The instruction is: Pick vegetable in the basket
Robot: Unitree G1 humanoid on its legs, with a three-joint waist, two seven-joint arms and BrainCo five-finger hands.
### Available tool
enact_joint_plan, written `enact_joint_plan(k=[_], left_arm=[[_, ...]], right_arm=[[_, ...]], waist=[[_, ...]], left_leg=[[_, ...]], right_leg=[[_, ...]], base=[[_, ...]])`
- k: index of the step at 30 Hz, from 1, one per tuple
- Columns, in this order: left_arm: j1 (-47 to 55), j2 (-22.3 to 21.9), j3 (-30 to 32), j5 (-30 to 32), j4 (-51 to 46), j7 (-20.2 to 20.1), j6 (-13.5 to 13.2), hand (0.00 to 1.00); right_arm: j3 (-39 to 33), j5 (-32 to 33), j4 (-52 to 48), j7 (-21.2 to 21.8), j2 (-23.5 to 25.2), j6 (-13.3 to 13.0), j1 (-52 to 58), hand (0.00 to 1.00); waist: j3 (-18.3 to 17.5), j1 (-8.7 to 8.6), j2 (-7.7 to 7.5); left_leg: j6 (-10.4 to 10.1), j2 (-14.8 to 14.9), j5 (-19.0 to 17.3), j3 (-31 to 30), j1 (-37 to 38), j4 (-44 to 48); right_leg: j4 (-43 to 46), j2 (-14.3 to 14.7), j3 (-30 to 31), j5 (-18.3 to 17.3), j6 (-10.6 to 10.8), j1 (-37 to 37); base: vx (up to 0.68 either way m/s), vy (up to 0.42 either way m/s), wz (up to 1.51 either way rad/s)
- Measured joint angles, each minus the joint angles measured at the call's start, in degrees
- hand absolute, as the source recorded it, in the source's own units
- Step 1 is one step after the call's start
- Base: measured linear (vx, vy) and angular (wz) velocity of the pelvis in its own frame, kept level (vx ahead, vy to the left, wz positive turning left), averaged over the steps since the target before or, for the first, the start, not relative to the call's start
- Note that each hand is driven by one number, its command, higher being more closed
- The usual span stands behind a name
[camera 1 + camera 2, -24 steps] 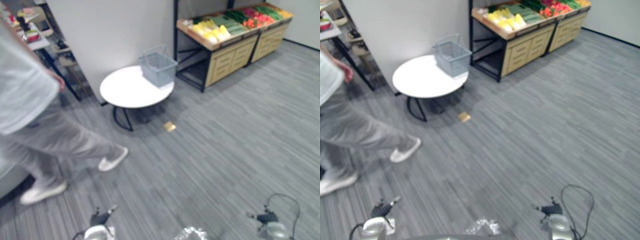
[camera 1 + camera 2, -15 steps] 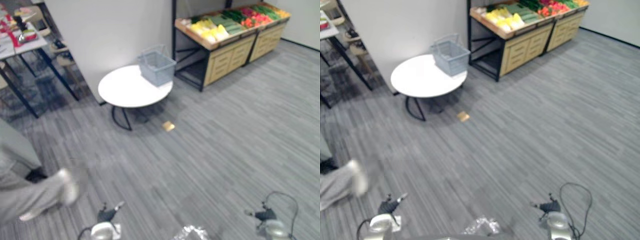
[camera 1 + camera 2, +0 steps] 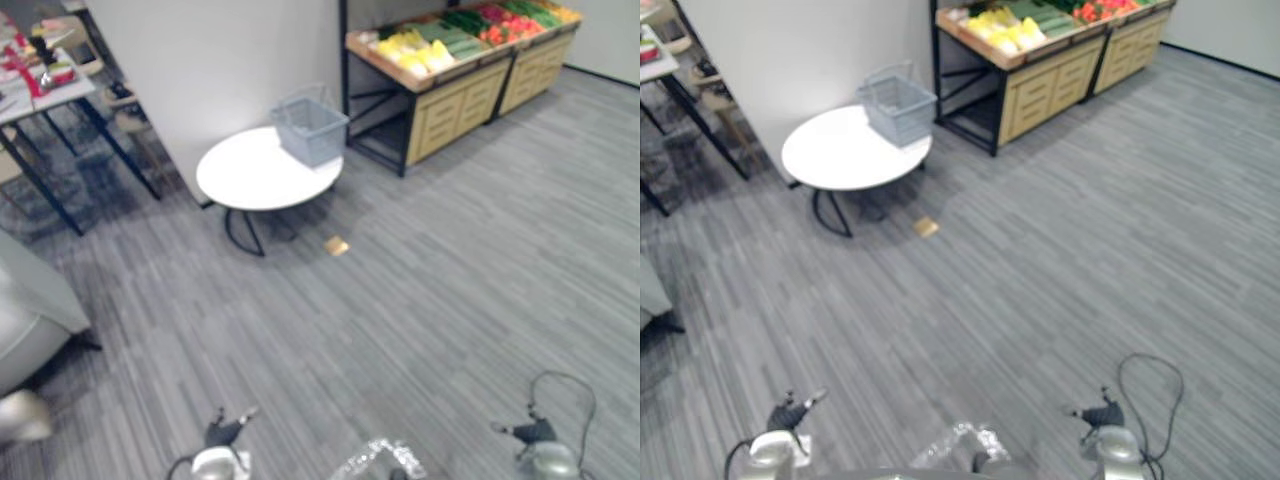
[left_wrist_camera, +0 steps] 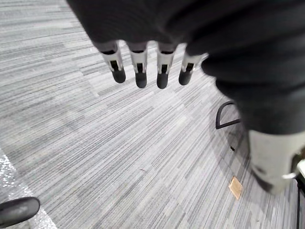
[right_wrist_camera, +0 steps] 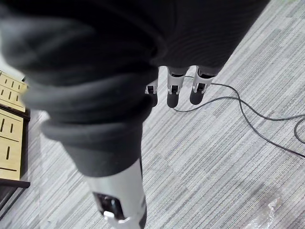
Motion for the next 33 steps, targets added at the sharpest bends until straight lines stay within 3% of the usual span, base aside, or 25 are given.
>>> enact_joint_plan(k=[6,9,11,12,13,15,18,20,22,24,25,27,28,29,30,31,32,33], left_arm=[[-0.73,0.00,-0.41,-0.02,0.00,0.00,0.00,0.00],[-1.24,0.49,-0.24,-0.09,-0.09,0.01,0.00,0.00],[-1.04,0.77,0.86,-0.21,-0.68,-0.01,-0.01,0.00],[-0.89,0.74,1.12,-0.21,-0.68,-0.02,0.02,0.00],[-0.38,0.56,1.29,-0.28,-0.69,0.04,0.08,0.00],[0.01,0.50,1.27,-0.29,-0.63,0.07,0.28,0.00],[-0.18,0.32,1.03,-0.33,-2.11,0.08,0.13,0.00],[-0.17,0.06,1.06,-0.34,-2.36,0.08,-0.02,0.00],[-0.15,-0.09,1.03,-2.15,-2.32,0.08,-0.10,0.00],[0.29,-0.22,1.19,-2.65,-2.10,0.07,-0.10,0.00],[0.93,-0.81,1.31,-2.65,-2.15,0.03,-0.14,0.00],[1.28,-1.31,1.25,-2.64,-2.13,-0.07,-0.39,0.00],[1.30,-1.44,1.26,-2.64,-2.09,-0.11,-0.35,0.00],[1.41,-1.44,1.26,-2.64,-2.10,-0.11,-0.34,0.00],[1.52,-1.39,1.15,-2.64,-2.13,-0.10,-0.31,0.00],[1.57,-1.27,0.64,-2.64,-2.15,-0.06,-0.26,0.00],[1.60,-1.11,-0.36,-2.64,-2.19,-0.04,-0.28,0.00],[1.56,-1.07,-0.59,-2.64,-2.19,-0.04,-0.28,0.00]], right_arm=[[-0.01,0.00,0.04,-0.03,0.00,0.05,-0.63,0.00],[0.15,0.02,0.08,-0.05,0.19,0.04,-1.62,0.00],[2.02,0.03,0.36,-0.12,0.14,0.02,-2.08,0.00],[2.52,0.03,0.35,-0.11,0.10,0.01,-2.11,0.00],[3.71,0.10,0.32,-0.19,-0.42,0.02,-2.18,0.00],[4.22,0.12,0.38,-0.29,-0.70,0.18,-2.09,0.00],[4.26,0.14,0.30,-0.31,-1.78,0.79,-2.87,0.00],[4.02,0.14,0.31,-0.31,-2.48,1.22,-3.46,0.00],[3.90,0.16,0.37,-0.30,-2.55,1.21,-3.88,0.00],[4.28,0.18,0.53,-0.28,-2.00,1.10,-3.62,0.00],[4.63,0.14,0.58,-0.13,-0.82,1.06,-3.29,0.00],[4.69,0.05,0.52,0.03,0.51,0.90,-3.27,0.00],[4.76,-0.08,0.49,0.08,1.18,0.87,-3.24,0.00],[4.83,-0.69,0.50,0.06,1.65,0.92,-2.70,0.00],[5.33,-1.23,0.43,0.06,1.73,0.93,-2.46,0.00],[6.58,-2.10,0.15,0.03,1.64,0.92,-2.21,0.00],[8.30,-2.24,-1.34,0.02,1.64,0.94,-1.97,0.00],[9.00,-2.31,-2.26,0.00,1.65,0.89,-1.94,0.00]], waist=[[-0.12,-0.09,0.20],[0.16,-0.09,-1.16],[0.97,0.08,-2.60],[1.14,0.18,-2.62],[2.28,0.38,-2.04],[2.88,0.56,-2.10],[2.80,0.69,-2.78],[2.84,0.74,-2.54],[2.95,1.95,-1.71],[2.81,3.06,-1.29],[2.29,3.67,-2.75],[2.08,3.45,-5.11],[2.29,3.27,-7.07],[2.88,3.09,-8.14],[3.02,2.98,-8.21],[3.17,2.53,-7.99],[3.55,1.63,-6.71],[3.54,1.41,-6.22]], left_leg=[[-0.58,0.51,0.32,-0.25,-0.07,-1.00],[-3.10,0.79,-1.74,0.61,-1.74,3.69],[-3.70,3.91,-5.42,1.31,-9.49,24.08],[-3.66,5.41,-5.34,1.43,-12.16,30.75],[-3.06,9.74,-3.46,1.68,-17.96,45.58],[-2.69,11.16,-4.74,2.23,-20.74,50.69],[-2.66,9.29,-6.17,6.92,-25.35,41.44],[-2.23,5.73,-3.39,7.93,-27.31,28.44],[-2.15,3.12,4.73,7.21,-27.95,9.95],[-0.40,2.86,7.29,5.70,-27.80,7.67],[2.49,0.57,10.90,4.76,-26.70,8.41],[5.41,-2.08,8.66,5.86,-25.17,8.28],[6.69,-4.35,6.38,5.92,-23.08,9.51],[7.97,-5.83,3.38,5.53,-19.31,10.55],[8.21,-6.37,2.00,4.38,-17.35,10.52],[8.38,-6.50,0.34,3.40,-13.99,10.36],[8.56,-6.31,-1.34,1.79,-9.10,9.17],[8.69,-6.29,-1.56,0.95,-7.33,8.30]], right_leg=[[2.19,0.42,-0.82,-1.29,-0.99,-1.37],[8.39,-0.57,-0.81,-5.74,-0.98,-3.83],[10.13,-0.67,-0.60,-8.92,-1.98,-2.93],[10.11,-0.25,-0.41,-9.12,-2.30,-2.26],[9.97,1.19,0.56,-10.05,-3.40,0.46],[10.01,1.15,1.38,-11.20,-3.87,2.46],[9.59,-1.70,3.41,-12.69,-2.77,2.99],[8.05,-3.53,4.32,-12.46,-1.67,3.80],[4.59,-4.29,5.53,-11.85,-0.19,5.99],[4.53,-4.35,6.53,-12.75,1.06,7.65],[8.67,-6.79,7.41,-13.54,1.95,7.33],[19.12,-9.43,7.81,-13.60,2.55,3.21],[29.54,-11.56,8.41,-11.38,6.24,0.03],[41.16,-12.93,9.40,-4.29,12.95,-2.76],[47.18,-13.07,10.08,-2.10,14.40,-4.39],[56.35,-13.15,9.94,-2.19,14.00,-7.28],[64.77,-13.11,7.59,-3.69,10.97,-11.52],[66.16,-13.27,6.46,-4.60,9.02,-13.48]], base=[[0.07,-0.028,0.03],[0.07,-0.033,0.04],[0.03,-0.112,0.00],[0.12,-0.137,-0.22],[0.15,-0.075,-0.25],[0.23,-0.018,-0.29],[0.25,0.048,-0.30],[0.40,0.127,-0.26],[0.45,0.193,-0.38],[0.51,0.294,-0.48],[0.55,0.314,-0.38],[0.59,0.281,-0.08],[0.73,0.309,0.17],[0.61,0.243,0.23],[0.57,0.200,0.35],[0.54,0.160,0.52],[0.53,0.140,0.55],[0.54,0.094,0.65]])
